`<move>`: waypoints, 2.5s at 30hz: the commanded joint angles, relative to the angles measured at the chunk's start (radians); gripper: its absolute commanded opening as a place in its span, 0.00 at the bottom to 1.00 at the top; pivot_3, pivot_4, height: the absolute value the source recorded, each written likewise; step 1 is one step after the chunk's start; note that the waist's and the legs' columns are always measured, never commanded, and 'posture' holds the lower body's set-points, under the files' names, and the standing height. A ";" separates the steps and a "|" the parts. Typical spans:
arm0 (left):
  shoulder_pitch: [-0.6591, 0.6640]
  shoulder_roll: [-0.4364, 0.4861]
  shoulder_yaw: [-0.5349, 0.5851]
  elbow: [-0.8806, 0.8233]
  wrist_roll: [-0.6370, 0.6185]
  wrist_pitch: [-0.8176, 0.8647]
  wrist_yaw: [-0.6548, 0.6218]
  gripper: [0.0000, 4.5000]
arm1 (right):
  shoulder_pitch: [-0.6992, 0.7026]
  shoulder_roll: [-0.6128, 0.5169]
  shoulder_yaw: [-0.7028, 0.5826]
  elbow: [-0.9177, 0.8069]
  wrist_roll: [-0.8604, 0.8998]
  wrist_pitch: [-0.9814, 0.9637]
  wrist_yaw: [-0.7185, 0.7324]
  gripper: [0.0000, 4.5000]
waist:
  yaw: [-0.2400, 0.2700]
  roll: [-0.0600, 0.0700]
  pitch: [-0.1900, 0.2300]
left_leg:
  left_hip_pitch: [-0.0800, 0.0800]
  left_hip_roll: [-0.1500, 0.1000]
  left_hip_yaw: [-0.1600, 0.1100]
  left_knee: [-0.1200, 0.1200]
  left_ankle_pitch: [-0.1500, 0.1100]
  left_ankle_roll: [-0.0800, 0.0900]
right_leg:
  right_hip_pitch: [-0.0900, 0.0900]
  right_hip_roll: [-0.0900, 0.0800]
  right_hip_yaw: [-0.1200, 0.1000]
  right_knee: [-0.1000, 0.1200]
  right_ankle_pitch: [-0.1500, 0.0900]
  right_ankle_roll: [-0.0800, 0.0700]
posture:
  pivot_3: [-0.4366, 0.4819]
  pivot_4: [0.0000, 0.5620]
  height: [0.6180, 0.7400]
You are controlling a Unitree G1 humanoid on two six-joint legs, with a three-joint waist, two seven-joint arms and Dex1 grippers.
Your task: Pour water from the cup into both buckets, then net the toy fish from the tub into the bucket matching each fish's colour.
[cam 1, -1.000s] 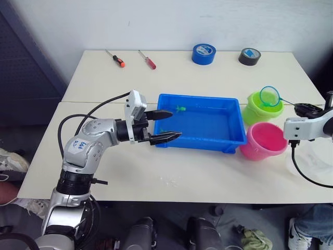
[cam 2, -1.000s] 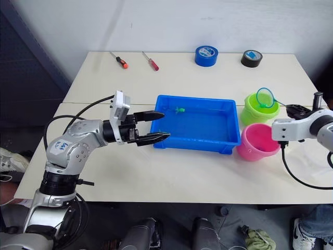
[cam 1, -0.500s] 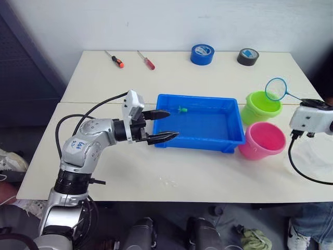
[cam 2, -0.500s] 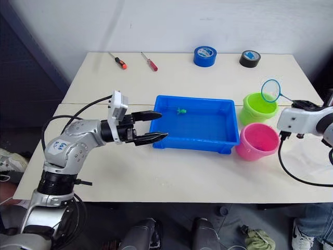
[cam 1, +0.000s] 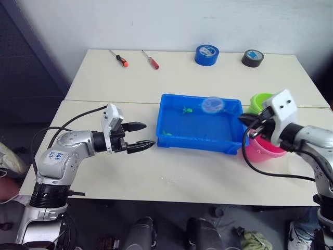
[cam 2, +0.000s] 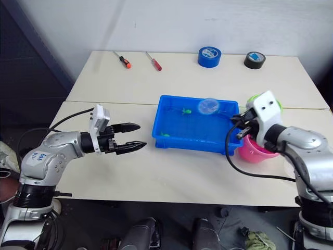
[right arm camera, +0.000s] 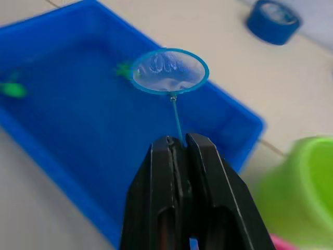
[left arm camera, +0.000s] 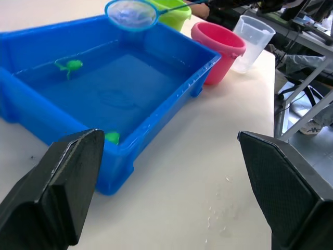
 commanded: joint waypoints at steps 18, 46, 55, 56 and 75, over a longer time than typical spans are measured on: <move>0.039 0.013 0.055 -0.125 -0.020 -0.010 0.080 0.99 | -0.170 0.172 0.173 0.313 -0.026 -0.021 -0.122 0.00 | -0.008 0.000 0.000 | 0.001 0.000 0.006 -0.002 0.000 0.000 | -0.004 0.001 -0.003 0.003 0.000 0.000 | 0.48 0.27 1.00; -0.204 -0.138 -0.089 0.096 -0.003 -0.079 -0.042 0.99 | 0.110 0.013 -0.230 -0.175 0.034 0.015 -0.150 0.00 | -0.003 -0.001 0.000 | -0.001 0.000 0.008 -0.004 0.000 -0.001 | -0.007 0.001 -0.002 0.004 0.000 0.000 | 0.48 0.27 1.00; -0.245 -0.194 -0.122 0.153 0.029 -0.123 -0.075 0.99 | 0.179 -0.219 -0.304 -0.020 -0.116 -0.144 -0.123 0.00 | -0.005 -0.001 0.000 | 0.000 0.000 0.010 -0.005 0.000 0.000 | -0.007 0.002 -0.001 0.002 0.000 0.000 | 0.48 0.27 1.00; -0.244 -0.194 -0.120 0.151 0.030 -0.124 -0.074 0.99 | 0.193 -0.266 -0.266 0.030 -0.171 -0.221 -0.112 0.00 | -0.005 -0.001 0.000 | 0.000 0.000 0.010 -0.005 0.000 0.000 | -0.007 0.002 -0.001 0.002 0.000 0.000 | 0.48 0.27 1.00; -0.160 -0.163 -0.052 0.031 0.014 -0.083 0.009 0.99 | -0.016 -0.632 0.267 0.620 -0.949 -1.197 -0.226 0.00 | -0.007 0.000 0.000 | 0.000 0.001 0.014 -0.004 0.002 0.000 | -0.009 0.002 0.003 0.001 0.000 0.000 | 0.48 0.27 1.00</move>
